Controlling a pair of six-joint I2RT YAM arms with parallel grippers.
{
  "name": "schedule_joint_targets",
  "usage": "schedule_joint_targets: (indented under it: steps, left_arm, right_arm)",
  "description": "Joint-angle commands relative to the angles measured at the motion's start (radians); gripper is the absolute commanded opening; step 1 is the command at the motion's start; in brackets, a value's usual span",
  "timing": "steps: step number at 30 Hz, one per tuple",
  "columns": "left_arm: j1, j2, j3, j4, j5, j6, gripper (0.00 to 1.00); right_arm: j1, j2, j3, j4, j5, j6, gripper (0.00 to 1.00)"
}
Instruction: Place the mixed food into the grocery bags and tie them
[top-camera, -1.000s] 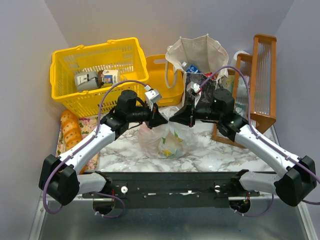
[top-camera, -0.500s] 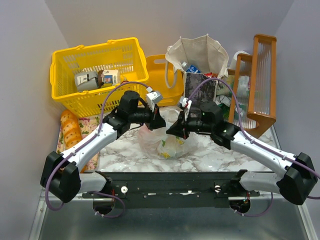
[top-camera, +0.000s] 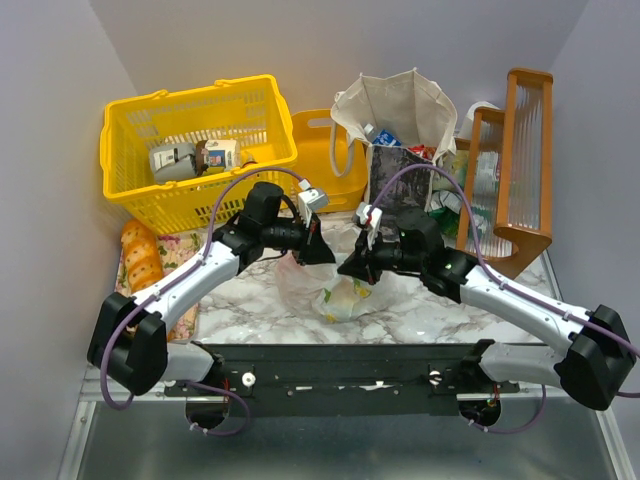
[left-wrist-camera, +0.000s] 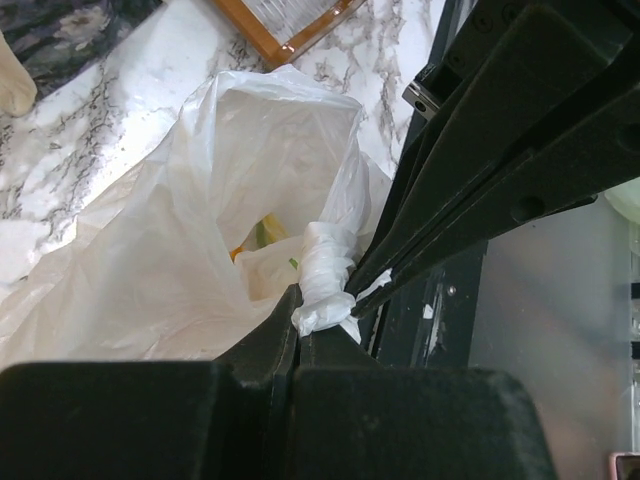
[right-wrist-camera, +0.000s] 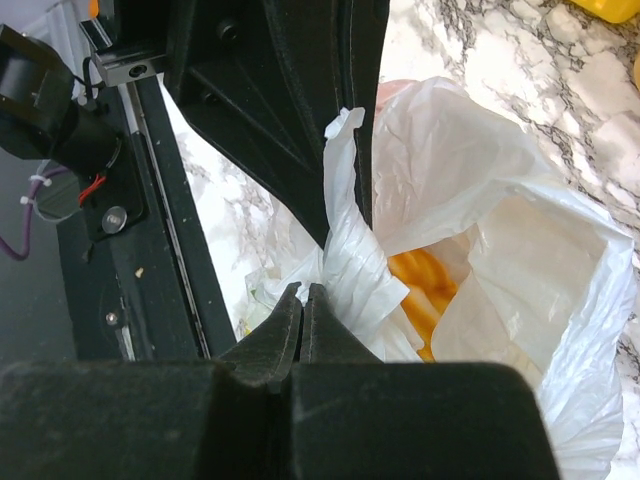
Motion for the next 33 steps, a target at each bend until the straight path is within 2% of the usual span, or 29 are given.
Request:
schedule_joint_targets:
  steps: [1,11,20,27,33]
  left_arm:
    - [0.007,0.003,0.018,0.006,0.085,-0.013,0.02]
    - [0.007,0.023,0.031,-0.007,0.122,-0.011,0.28]
    - [-0.003,0.031,0.025,0.036,0.13,-0.047,0.4]
    - [-0.03,0.063,0.028,0.058,0.073,-0.08,0.4]
    - [-0.035,0.074,0.027,0.087,0.047,-0.108,0.33]
  right_arm:
    - [0.008,0.002,-0.028,-0.061,0.018,-0.033,0.01]
    - [0.008,-0.018,-0.027,-0.058,0.013,-0.036,0.01]
    - [0.008,-0.018,-0.022,-0.054,0.001,-0.039,0.01]
    - [0.017,-0.032,-0.022,-0.043,-0.018,-0.041,0.01]
    - [0.03,-0.024,-0.022,-0.043,-0.035,-0.041,0.01]
